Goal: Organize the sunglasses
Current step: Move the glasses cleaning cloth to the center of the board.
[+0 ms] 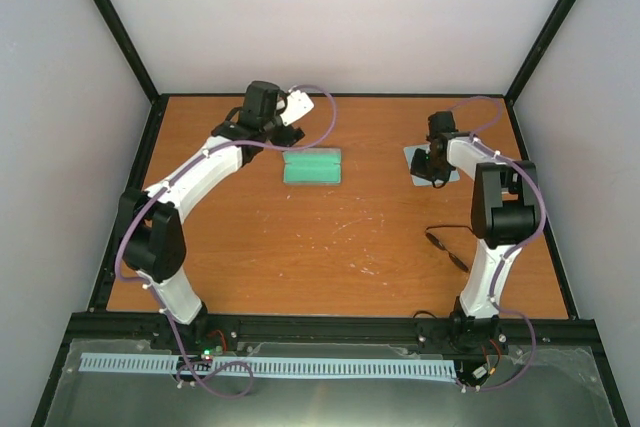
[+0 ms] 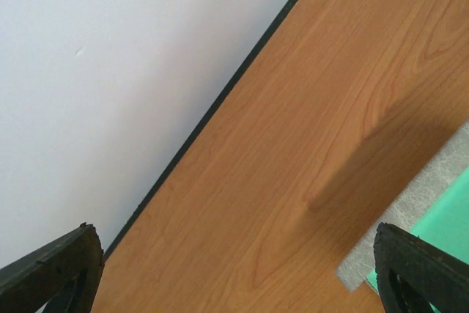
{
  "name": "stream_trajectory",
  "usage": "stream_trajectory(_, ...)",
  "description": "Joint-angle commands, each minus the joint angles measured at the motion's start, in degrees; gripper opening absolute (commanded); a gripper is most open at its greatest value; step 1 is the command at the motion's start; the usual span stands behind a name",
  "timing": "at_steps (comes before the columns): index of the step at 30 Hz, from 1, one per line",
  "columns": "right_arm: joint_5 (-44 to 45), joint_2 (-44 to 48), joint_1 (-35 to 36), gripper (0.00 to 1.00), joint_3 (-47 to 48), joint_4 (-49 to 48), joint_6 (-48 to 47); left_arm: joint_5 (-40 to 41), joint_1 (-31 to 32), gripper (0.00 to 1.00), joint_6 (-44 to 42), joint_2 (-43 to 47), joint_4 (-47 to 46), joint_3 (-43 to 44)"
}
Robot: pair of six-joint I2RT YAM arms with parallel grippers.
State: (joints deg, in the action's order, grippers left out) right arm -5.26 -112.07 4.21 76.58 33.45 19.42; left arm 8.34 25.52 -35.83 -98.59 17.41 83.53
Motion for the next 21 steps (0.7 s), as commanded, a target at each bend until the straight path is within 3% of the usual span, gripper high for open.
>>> stream_trajectory(1, 2.3, -1.6, 0.0, 0.03, 2.4, 2.1, -0.4, -0.2, 0.1, 0.99, 3.9, 2.3, 0.6, -2.2)
stream_trajectory(11, 3.1, -3.8, 3.7, 0.03, -0.8, 2.1, -0.3, -1.2, 0.1, 1.00, 4.4, 3.0, -0.7, -4.1)
stream_trajectory(21, 1.3, 0.4, 8.6, 0.03, -7.9, 1.0, 2.8, -2.8, 0.1, 0.99, 3.9, 3.0, -1.8, -4.8)
